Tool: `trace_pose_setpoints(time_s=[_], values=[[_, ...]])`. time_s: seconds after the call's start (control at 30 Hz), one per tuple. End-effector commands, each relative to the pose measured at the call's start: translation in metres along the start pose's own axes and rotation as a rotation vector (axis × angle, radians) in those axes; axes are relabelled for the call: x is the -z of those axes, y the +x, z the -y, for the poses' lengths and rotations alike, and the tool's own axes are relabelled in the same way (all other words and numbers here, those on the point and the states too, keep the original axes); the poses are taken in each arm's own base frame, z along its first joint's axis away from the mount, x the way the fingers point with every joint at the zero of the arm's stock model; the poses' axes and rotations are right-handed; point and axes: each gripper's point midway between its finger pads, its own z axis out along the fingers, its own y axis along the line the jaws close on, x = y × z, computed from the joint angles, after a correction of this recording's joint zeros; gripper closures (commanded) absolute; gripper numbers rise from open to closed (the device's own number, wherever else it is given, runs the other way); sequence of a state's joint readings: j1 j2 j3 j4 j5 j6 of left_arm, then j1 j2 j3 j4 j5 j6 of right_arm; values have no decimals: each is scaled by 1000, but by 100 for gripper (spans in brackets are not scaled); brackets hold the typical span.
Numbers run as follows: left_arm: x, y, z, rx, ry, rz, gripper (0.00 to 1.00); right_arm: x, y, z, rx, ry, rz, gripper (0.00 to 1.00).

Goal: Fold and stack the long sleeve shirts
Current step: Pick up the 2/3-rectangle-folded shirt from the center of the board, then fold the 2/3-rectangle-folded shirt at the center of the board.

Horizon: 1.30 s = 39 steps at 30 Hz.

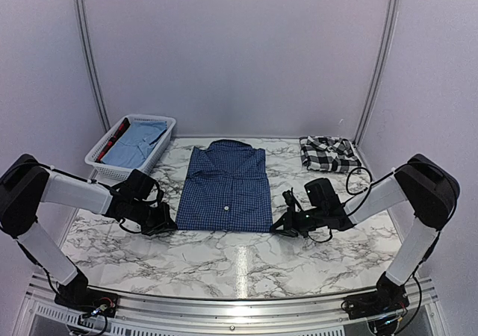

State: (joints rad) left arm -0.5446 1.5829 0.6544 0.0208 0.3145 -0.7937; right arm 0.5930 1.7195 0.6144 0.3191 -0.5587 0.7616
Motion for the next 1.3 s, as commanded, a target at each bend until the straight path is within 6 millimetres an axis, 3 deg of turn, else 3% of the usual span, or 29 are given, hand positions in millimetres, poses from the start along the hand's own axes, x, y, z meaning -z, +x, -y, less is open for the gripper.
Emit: trace_pose_setpoints(time_s=[0.0, 0.17, 0.4, 0.53, 0.7, 0.87, 0.97, 1.13, 1.27], values=[[6, 15, -5, 26, -23, -45, 100, 4, -7, -12, 42, -10, 26, 100], [14, 24, 2, 26, 0, -38, 100, 13, 8, -21, 60, -21, 32, 100], [32, 65, 9, 41, 24, -27, 100, 28, 56, -46, 85, -34, 14, 100], [60, 79, 18, 56, 78, 24, 100, 48, 77, -61, 82, -43, 27, 100], [96, 79, 46, 30, 150, 83, 100, 81, 75, -93, 102, -77, 87, 100], [116, 58, 75, -24, 165, 144, 100, 100, 53, -121, 153, -64, 145, 100], [121, 35, 98, -50, 168, 172, 100, 103, 26, -130, 177, -33, 178, 100], [116, -25, 116, -64, 145, 220, 100, 111, -45, -118, 151, -11, 268, 100], [100, -87, 132, -71, 151, 240, 100, 98, -103, -105, 143, 13, 293, 100]])
